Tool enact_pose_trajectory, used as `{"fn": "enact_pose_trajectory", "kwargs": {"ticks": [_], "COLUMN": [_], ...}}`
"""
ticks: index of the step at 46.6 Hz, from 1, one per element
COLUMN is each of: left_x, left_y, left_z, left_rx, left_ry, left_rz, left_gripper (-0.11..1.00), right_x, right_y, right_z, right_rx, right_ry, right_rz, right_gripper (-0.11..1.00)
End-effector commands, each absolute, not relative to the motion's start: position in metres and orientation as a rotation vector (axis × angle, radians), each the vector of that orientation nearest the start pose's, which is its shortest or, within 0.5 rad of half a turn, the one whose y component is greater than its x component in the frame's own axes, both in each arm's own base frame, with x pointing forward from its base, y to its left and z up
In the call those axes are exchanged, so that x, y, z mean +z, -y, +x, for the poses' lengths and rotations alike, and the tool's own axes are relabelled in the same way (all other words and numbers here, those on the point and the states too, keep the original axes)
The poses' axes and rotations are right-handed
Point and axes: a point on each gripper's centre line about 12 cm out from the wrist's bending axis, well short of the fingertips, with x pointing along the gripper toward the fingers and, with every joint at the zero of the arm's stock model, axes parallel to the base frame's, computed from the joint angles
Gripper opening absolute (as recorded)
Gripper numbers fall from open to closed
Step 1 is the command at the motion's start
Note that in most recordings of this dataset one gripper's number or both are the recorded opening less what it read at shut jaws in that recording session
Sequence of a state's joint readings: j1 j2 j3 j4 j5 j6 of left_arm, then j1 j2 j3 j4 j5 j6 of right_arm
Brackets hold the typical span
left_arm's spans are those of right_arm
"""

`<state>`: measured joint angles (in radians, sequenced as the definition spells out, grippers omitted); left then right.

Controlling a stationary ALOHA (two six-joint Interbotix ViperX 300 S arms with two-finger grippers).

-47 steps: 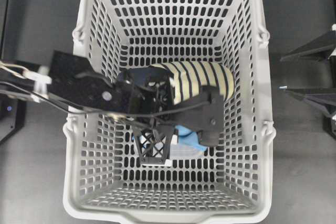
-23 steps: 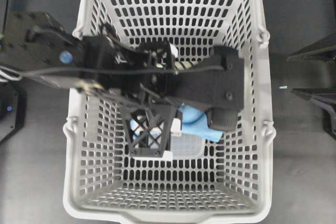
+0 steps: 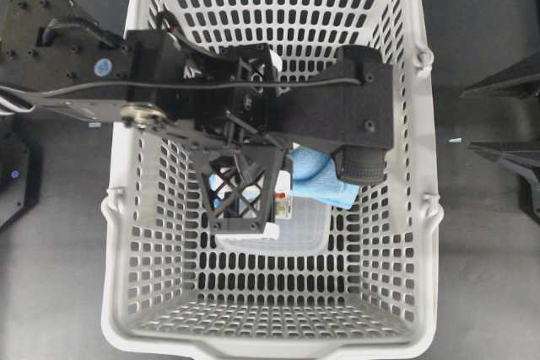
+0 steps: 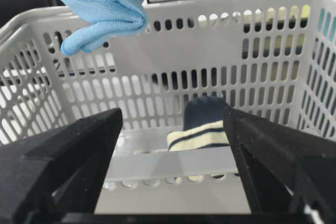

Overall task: Pick up the blue cloth from the shopping basket with the left arm.
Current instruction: 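Lift the blue cloth upward out of the basket with the left gripper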

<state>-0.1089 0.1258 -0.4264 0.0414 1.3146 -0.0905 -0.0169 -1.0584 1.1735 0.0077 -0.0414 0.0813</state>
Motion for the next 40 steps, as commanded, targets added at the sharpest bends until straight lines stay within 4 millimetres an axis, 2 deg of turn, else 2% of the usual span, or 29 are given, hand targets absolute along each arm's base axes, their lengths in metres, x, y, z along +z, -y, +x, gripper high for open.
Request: {"fn": "enact_pose_trajectory", "kwargs": {"ticks": [1, 24, 40], "left_x": [0.425, 0.420, 0.427], "left_y": [0.043, 0.038, 0.037], "left_z": [0.437, 0.428, 0.411], "left_rx": [-0.025, -0.013, -0.018], "left_ry": [-0.960, -1.029, -0.986], "left_rz": [0.002, 0.006, 0.003], "left_gripper": [0.16, 0.16, 0.16], "right_x": [0.287, 0.287, 0.289], "right_y": [0.003, 0.003, 0.003], "right_z": [0.185, 0.184, 0.182], "right_rx": [-0.020, -0.022, -0.019], "right_ry": [-0.059, -0.060, -0.045], "right_rz": [0.092, 0.093, 0.092], "right_gripper": [0.75, 0.75, 0.75]}}
